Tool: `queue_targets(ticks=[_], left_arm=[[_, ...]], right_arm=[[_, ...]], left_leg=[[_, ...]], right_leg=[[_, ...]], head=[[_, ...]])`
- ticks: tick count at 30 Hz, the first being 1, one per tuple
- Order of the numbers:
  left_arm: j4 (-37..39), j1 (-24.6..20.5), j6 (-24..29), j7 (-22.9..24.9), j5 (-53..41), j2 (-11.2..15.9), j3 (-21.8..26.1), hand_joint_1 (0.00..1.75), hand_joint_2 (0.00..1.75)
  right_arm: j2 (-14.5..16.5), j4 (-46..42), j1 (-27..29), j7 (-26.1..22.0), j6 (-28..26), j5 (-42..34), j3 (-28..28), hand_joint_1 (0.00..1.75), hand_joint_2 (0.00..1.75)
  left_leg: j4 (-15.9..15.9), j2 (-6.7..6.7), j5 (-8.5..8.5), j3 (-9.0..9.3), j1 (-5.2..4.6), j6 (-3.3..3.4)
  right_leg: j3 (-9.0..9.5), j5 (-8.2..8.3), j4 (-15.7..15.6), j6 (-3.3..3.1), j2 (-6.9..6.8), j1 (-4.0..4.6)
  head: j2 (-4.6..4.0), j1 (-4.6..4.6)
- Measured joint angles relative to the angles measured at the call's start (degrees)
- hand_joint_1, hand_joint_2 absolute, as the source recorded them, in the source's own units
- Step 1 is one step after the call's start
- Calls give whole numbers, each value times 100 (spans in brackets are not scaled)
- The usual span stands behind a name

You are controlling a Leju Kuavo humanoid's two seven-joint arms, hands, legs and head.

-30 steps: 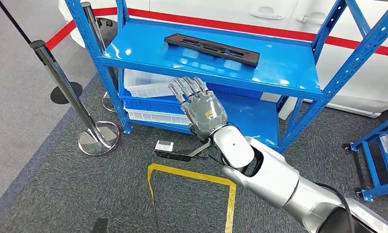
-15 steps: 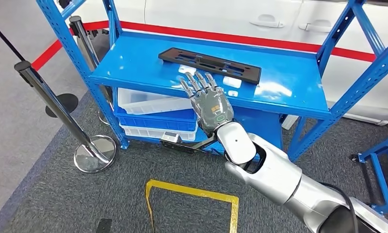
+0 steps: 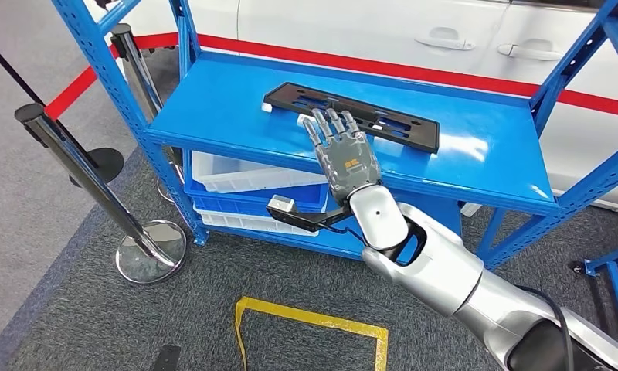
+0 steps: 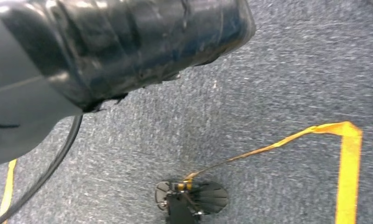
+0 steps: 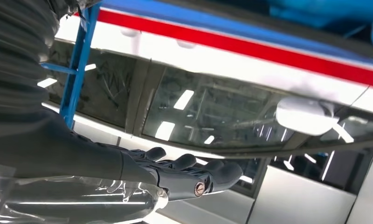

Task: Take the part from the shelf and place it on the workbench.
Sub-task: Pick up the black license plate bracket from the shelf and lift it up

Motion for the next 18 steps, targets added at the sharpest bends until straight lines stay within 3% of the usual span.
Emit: queue_targets(ticks=[2, 4, 6, 8, 10, 11, 12, 13, 15, 17, 18], left_arm=[[0, -5, 0, 6, -5, -5, -35, 0, 0], [0, -8, 0, 25, -14, -4, -64, 0, 0], [0, -12, -1, 58, -27, 5, -88, 0, 0], [0, -30, -4, 99, -38, 11, -118, 0, 0], [0, -49, -10, 136, -45, 11, -162, 0, 0], [0, -54, -13, 149, -47, 13, -182, 0, 0], [0, -57, -15, 159, -49, 16, -198, 0, 0], [0, -61, -17, 165, -51, 22, -209, 0, 0], [0, -81, -20, 168, -57, 33, -225, 0, 0], [-1, -107, -24, 171, -65, 34, -247, 0, 0], [-2, -113, -26, 173, -69, 33, -260, 0, 0]], right_arm=[[-3, 36, -40, 1, 8, -7, -2, 0, 175], [-3, 79, -60, 15, 30, -28, -2, 0, 175], [0, 153, -114, 33, 68, -63, -2, 0, 87], [18, 271, -199, 39, 121, -125, -2, 0, 0], [42, 439, -265, 39, 179, -220, -2, 0, 0], [50, 530, -284, 43, 201, -261, -2, 0, 0], [54, 612, -301, 47, 216, -292, -2, 0, 0], [56, 681, -320, 52, 224, -311, -2, 0, 0], [59, 789, -377, 62, 224, -328, -2, 0, 0], [63, 877, -428, 68, 223, -333, -2, 0, 0], [64, 918, -441, 69, 223, -334, -2, 0, 0]], left_leg=[[-9, -13, -25, 17, -9, -44], [-36, -16, -31, 26, -15, -94], [60, -9, -126, -13, -19, -150], [568, -1, -411, -243, -6, -199], [1292, 1, -695, -595, 13, -239], [1487, 2, -719, -701, 23, -258], [1468, 4, -637, -704, 32, -274], [1229, 7, -464, -595, 44, -286], [464, 11, -136, -218, 55, -297], [40, 3, -54, 2, 43, -258], [24, -3, -85, 23, 28, -228]], right_leg=[[109, 155, -371, -38, 1, 39], [142, 161, -422, -61, -2, 27], [185, 189, -493, -103, -10, -13], [217, 197, -533, -138, -17, -33], [226, 184, -528, -158, -23, -31], [230, 175, -524, -161, -26, -33], [235, 163, -514, -157, -26, -38], [241, 145, -498, -145, -24, -47], [243, 90, -440, -99, -19, -53], [230, 48, -393, -49, -13, -40], [227, 43, -391, -28, -11, -31]], head=[[0, 3], [0, 7], [0, -1], [-1, -12], [-1, -13], [-1, -13], [-1, -13], [-1, -15], [-1, -18], [-1, -19], [-1, -21]])
